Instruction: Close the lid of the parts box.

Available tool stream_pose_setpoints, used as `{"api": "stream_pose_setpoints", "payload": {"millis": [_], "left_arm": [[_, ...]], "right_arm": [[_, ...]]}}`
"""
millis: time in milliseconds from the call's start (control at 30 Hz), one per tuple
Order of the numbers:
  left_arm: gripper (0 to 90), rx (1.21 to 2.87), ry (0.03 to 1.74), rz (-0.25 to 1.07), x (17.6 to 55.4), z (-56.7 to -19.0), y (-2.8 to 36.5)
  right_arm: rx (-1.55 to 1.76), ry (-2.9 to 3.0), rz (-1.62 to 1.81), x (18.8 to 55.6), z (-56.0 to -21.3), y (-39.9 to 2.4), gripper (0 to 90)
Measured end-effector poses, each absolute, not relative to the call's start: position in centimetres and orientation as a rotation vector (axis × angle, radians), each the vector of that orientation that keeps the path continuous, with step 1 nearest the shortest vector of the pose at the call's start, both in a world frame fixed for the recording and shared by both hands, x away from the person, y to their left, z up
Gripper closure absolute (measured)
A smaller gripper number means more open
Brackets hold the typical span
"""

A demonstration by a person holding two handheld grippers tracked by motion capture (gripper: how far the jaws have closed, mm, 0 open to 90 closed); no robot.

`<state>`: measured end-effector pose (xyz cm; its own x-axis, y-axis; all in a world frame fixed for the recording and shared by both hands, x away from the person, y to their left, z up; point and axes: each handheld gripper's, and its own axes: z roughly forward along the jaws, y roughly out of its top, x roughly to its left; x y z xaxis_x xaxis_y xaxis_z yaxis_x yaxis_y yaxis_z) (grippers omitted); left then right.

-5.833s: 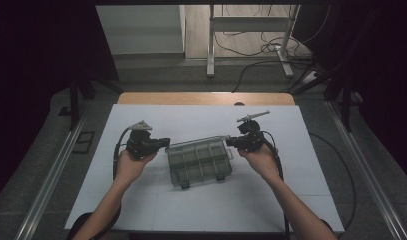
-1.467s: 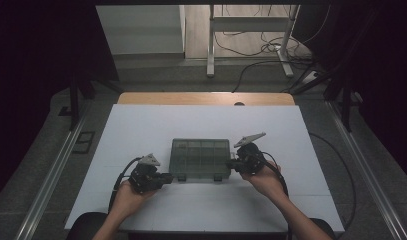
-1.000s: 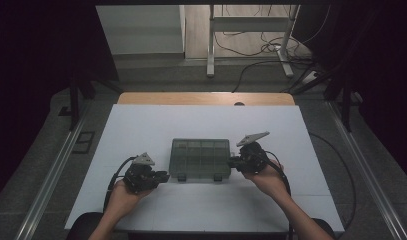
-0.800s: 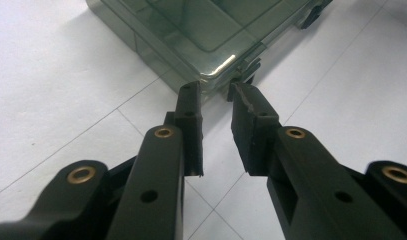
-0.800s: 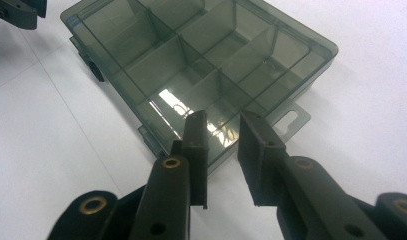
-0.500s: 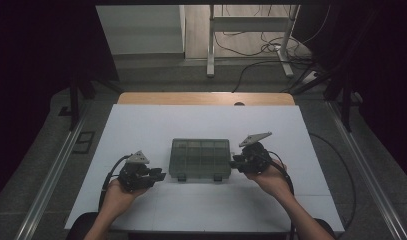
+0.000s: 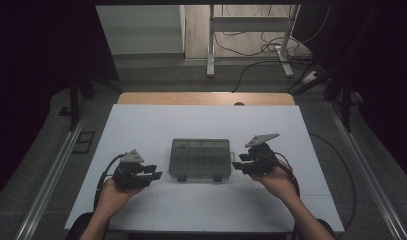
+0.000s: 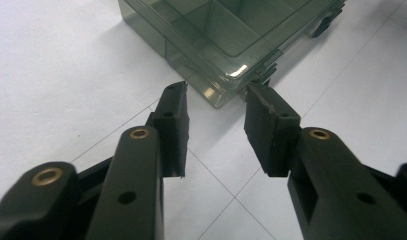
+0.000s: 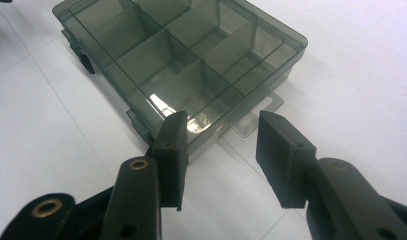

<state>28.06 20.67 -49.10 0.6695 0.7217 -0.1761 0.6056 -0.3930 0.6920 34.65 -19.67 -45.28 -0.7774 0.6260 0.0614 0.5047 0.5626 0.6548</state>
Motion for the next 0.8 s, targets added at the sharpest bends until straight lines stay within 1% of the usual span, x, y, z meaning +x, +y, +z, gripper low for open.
{"api": "stream_pose_setpoints", "payload": {"millis": [333,800], "left_arm": [[54.5,2.12,1.027,0.233,27.6,-48.7,21.4],[45.0,2.117,1.032,0.299,27.1,-48.3,22.7]], "right_arm": [[0.955,2.601,1.031,34.4,-45.0,-20.2,46.6],[0.933,2.593,1.036,34.0,-44.9,-21.1,30.8]]}}
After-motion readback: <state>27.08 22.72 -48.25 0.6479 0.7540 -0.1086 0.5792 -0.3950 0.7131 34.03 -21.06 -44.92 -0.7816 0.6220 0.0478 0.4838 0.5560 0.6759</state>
